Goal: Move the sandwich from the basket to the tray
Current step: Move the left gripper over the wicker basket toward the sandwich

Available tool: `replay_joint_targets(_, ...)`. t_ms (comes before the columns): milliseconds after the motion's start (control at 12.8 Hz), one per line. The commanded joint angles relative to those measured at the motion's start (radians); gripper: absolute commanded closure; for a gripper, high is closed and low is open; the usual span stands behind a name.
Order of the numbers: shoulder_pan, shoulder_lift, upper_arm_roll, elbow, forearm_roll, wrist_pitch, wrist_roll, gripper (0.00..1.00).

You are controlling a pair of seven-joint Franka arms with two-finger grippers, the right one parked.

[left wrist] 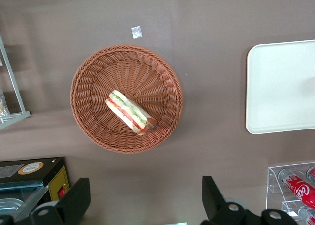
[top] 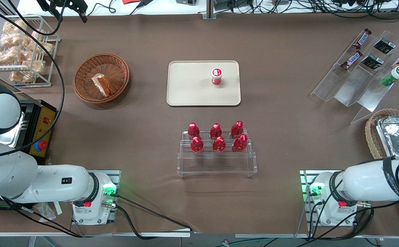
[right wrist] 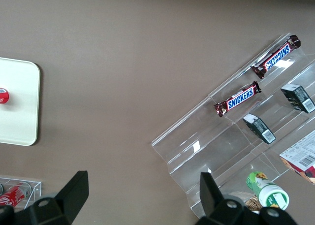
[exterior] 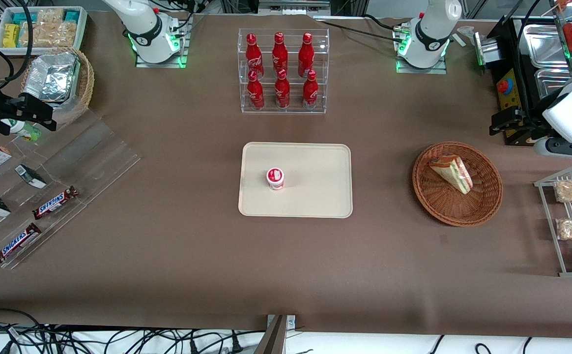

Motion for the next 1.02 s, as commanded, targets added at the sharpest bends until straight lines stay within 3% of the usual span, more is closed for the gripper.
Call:
replay_joint_targets(0,0.007,0.013,0.001,0.025,-0.005,-0.013,0.026,0.0)
replay_joint_targets(156,0.007,0.013,0.001,0.025,0.003,-0.004,0.015,0.0)
replay_joint_targets(312,0.005,0.014,-0.004,0.011,0.076,0.002,-0.008,0.0)
replay_joint_targets(625,0.013,0.014,-0.001,-0.094,0.081,0.086,-0.092,0.0)
replay_joint_targets(938,0.024,-0.009,-0.007,-0.251,0.112,0.229,-0.317,0.0)
